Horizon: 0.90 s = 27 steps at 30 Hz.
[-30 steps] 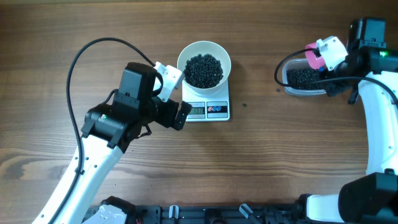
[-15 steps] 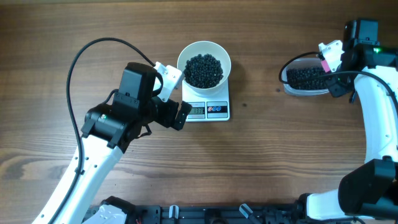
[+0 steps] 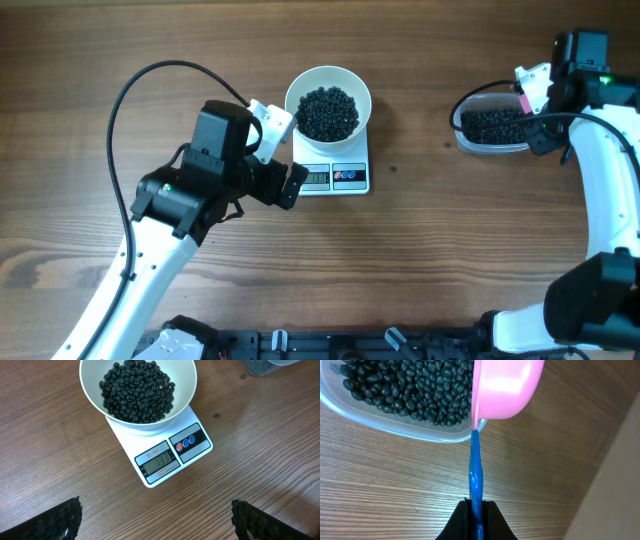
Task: Scoop item into bowl and weigh 150g on scale
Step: 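Lower the pink scoop into the beans in the tub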
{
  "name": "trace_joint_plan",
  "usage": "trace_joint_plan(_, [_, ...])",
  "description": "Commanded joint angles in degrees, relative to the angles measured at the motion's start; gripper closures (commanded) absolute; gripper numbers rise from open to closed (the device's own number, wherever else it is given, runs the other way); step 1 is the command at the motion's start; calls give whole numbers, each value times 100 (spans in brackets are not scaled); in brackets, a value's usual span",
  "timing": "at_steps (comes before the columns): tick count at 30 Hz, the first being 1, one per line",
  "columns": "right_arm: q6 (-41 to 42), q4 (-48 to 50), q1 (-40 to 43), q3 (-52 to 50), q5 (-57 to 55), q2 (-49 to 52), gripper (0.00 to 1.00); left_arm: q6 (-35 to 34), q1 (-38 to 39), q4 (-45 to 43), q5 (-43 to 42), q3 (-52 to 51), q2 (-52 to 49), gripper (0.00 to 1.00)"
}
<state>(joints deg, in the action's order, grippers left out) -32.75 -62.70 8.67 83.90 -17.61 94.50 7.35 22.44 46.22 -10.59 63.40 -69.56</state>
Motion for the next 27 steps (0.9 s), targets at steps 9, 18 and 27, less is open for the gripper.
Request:
trace_joint_plan(9, [439,11,-94,-42,50,350,96,-31,22,-17,-92,101,-22,0])
trace_joint_plan(18, [597,35,-94,-354,33,378,96,-31,22,-17,-92,101,-22,0])
trace_joint_plan(27, [745,221,-94,-378,-164,400,95,-31,22,-17,-92,101,-22,0])
